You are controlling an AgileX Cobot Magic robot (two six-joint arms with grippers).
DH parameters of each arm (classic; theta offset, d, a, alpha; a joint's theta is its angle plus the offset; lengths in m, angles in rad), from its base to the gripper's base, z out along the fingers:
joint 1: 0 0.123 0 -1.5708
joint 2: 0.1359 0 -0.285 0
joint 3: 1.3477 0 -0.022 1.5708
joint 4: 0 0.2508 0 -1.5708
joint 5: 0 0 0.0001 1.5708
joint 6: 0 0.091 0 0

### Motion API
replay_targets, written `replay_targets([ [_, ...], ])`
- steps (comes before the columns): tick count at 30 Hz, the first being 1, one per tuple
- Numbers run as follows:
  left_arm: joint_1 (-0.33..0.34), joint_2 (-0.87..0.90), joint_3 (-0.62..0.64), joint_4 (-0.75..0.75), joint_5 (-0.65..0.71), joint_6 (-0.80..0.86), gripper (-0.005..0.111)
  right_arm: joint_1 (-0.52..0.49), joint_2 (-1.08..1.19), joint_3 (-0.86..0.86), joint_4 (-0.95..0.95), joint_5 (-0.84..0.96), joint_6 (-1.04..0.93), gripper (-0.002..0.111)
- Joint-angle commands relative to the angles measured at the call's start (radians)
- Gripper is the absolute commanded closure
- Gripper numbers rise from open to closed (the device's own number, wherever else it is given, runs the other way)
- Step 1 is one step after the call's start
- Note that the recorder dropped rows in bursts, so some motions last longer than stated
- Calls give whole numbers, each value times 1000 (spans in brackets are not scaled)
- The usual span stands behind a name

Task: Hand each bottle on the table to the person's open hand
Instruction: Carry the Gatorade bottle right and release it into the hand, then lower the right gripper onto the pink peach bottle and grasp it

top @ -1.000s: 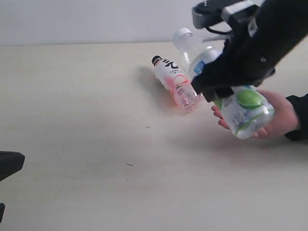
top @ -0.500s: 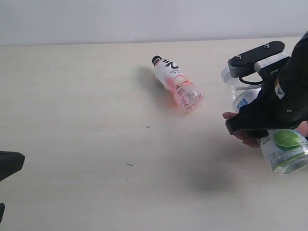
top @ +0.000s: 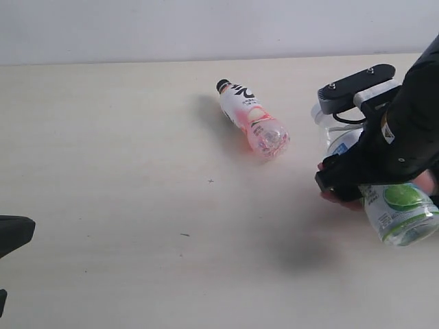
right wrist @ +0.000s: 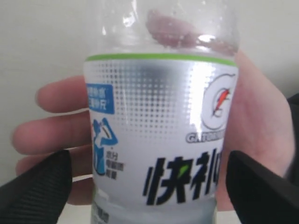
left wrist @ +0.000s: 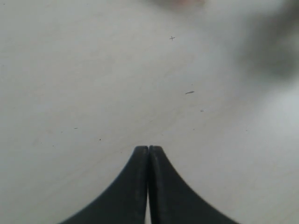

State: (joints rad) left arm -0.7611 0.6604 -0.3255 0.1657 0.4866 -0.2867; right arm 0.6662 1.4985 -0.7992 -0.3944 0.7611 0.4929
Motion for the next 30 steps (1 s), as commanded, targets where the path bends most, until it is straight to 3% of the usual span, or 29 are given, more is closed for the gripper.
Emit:
replay_targets([
  [1,-5,-9,3,7,-3,-5,104,-4,2,-7,-22,-25,5,21],
  [10,-5,-9,3,7,-3,-5,104,-4,2,-194,-32,29,-2,22],
  [22,-5,-9,3,7,-3,-5,104,-4,2,-270,-35,-497,-132,22],
  [30,-5,-9,3,7,-3,-5,104,-4,2,-318,-91,-486,-148,22],
])
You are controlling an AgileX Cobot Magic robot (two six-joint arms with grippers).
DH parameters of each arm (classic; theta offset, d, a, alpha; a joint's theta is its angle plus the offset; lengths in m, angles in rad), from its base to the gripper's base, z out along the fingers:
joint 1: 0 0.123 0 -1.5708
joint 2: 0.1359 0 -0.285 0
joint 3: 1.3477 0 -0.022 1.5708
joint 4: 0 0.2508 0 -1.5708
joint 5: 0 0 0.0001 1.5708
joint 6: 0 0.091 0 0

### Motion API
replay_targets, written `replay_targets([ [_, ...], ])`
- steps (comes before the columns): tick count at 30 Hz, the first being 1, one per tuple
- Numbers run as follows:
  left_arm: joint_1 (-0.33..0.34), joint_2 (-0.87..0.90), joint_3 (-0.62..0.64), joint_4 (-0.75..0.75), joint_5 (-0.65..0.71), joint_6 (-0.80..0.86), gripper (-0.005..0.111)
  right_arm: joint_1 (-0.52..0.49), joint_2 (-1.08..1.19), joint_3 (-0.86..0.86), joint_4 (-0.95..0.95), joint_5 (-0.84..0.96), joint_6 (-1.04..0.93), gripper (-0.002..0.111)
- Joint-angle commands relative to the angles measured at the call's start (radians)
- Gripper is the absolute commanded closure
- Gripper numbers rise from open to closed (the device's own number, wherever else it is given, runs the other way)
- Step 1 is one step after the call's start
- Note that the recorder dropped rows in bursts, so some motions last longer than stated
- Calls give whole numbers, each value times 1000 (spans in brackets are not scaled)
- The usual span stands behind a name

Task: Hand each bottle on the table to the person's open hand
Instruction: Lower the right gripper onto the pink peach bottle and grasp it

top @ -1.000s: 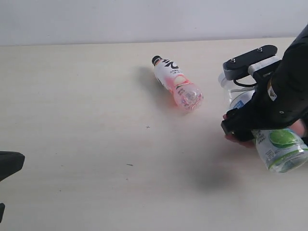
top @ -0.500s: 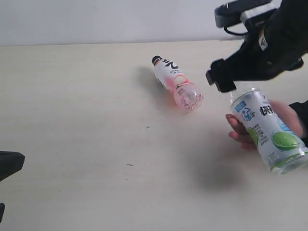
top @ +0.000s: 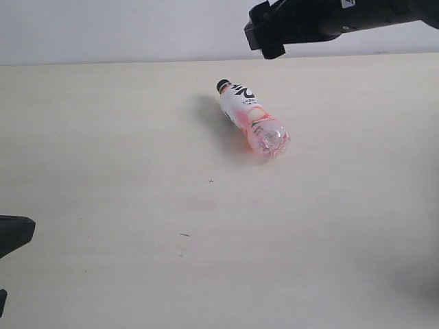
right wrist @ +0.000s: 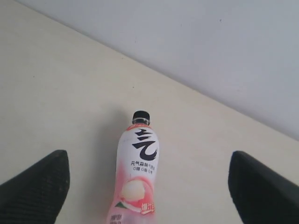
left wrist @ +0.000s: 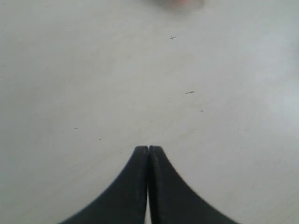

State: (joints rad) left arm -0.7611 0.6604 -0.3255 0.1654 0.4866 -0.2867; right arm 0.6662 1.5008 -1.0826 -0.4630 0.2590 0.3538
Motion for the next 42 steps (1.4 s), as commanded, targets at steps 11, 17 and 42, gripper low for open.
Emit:
replay_targets([
  [11,-5,-9,3,7,-3,-5,104,-37,136,-147,-41,55,13,23],
  [17,-5,-9,3,7,-3,-5,104,-75,395,-337,27,243,-50,30],
  [42,-5,-9,3,7,-3,-5,104,-75,706,-599,406,419,-461,30],
])
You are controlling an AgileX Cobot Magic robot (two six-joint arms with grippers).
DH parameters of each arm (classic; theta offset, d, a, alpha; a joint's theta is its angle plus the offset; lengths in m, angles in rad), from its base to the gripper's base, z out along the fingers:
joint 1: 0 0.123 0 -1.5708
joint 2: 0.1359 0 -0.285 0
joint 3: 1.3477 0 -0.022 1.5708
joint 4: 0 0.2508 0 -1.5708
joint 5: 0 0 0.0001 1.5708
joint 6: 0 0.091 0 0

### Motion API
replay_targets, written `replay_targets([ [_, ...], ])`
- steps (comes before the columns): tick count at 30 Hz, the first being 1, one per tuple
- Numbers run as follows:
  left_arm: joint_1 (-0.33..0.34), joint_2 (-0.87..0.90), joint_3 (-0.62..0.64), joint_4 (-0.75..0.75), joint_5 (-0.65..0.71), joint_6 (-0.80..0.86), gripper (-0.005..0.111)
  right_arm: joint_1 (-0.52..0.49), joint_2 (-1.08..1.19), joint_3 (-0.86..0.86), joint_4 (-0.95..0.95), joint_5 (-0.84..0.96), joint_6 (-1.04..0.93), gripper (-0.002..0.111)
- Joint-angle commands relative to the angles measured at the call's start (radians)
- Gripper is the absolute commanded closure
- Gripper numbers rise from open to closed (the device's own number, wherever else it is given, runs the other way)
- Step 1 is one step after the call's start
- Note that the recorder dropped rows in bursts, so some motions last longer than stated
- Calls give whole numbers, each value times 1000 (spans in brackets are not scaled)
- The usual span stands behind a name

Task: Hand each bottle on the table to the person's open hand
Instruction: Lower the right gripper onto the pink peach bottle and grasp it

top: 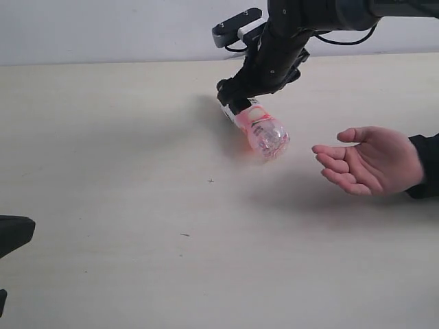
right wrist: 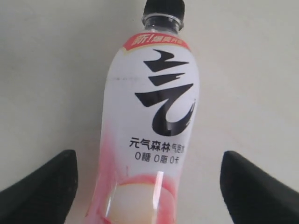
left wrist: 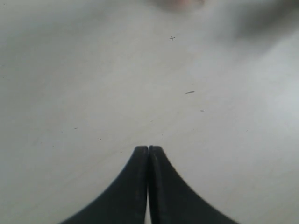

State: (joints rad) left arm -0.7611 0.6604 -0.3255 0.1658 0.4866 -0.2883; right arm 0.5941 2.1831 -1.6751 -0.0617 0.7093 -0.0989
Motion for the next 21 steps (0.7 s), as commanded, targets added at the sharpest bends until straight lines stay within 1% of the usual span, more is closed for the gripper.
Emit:
replay_targets([
  [1,-5,-9,3,7,-3,-3,104,-3,35,-7,5,-40,-9,30],
  [7,-5,-9,3,7,-3,-3,104,-3,71,-8,1,-87,-5,30],
  [21,-5,-9,3,7,-3,-3,104,-3,100,-8,12,-100,-4,30],
])
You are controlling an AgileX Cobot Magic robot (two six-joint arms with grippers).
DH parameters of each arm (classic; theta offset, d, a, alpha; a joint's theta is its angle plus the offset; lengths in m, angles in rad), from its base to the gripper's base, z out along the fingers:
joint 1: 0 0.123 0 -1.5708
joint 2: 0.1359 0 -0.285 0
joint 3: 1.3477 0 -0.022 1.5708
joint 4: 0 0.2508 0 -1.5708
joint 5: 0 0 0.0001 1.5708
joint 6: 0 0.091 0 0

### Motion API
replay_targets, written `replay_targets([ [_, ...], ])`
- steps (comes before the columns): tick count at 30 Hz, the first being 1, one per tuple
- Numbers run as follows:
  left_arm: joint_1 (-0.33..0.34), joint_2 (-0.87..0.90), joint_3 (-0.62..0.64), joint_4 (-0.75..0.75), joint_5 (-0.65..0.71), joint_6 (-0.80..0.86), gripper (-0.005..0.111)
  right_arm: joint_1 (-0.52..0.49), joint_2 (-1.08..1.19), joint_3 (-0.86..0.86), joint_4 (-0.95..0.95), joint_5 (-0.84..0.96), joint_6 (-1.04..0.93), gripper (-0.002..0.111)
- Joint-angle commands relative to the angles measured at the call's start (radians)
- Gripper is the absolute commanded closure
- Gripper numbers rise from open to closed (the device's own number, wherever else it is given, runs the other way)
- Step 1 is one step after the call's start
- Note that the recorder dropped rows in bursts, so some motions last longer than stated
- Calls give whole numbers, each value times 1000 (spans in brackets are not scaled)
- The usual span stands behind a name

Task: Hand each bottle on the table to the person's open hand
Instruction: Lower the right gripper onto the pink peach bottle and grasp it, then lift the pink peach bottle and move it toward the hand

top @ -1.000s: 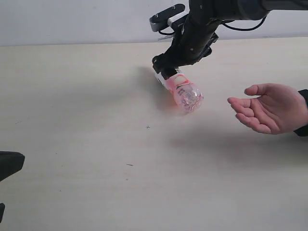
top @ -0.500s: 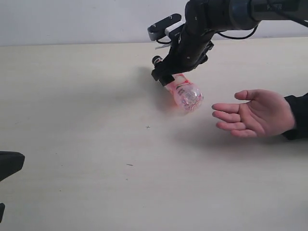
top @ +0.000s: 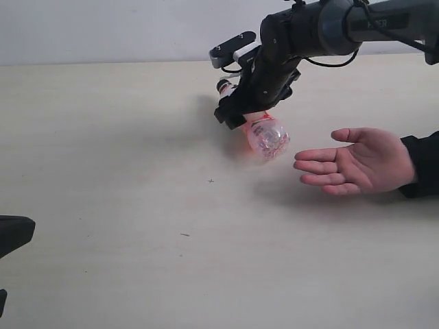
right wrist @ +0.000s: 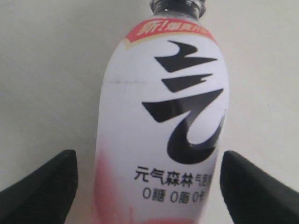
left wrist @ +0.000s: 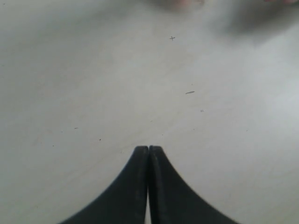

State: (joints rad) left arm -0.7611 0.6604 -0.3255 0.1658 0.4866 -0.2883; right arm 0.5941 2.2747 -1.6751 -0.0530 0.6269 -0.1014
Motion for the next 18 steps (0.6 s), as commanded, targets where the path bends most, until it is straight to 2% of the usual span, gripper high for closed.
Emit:
replay_targets([
  [1,-5,-9,3,7,-3,-3,104,-3,12,-8,3,-17,-1,31],
  [10,-5,-9,3,7,-3,-3,104,-3,15,-8,3,-15,0,44],
  [14,-5,-9,3,7,-3,-3,104,-3,15,-8,3,-17,0,65],
  [18,-5,-9,3,7,-3,-3,104,-3,13,-8,3,-22,-1,97],
])
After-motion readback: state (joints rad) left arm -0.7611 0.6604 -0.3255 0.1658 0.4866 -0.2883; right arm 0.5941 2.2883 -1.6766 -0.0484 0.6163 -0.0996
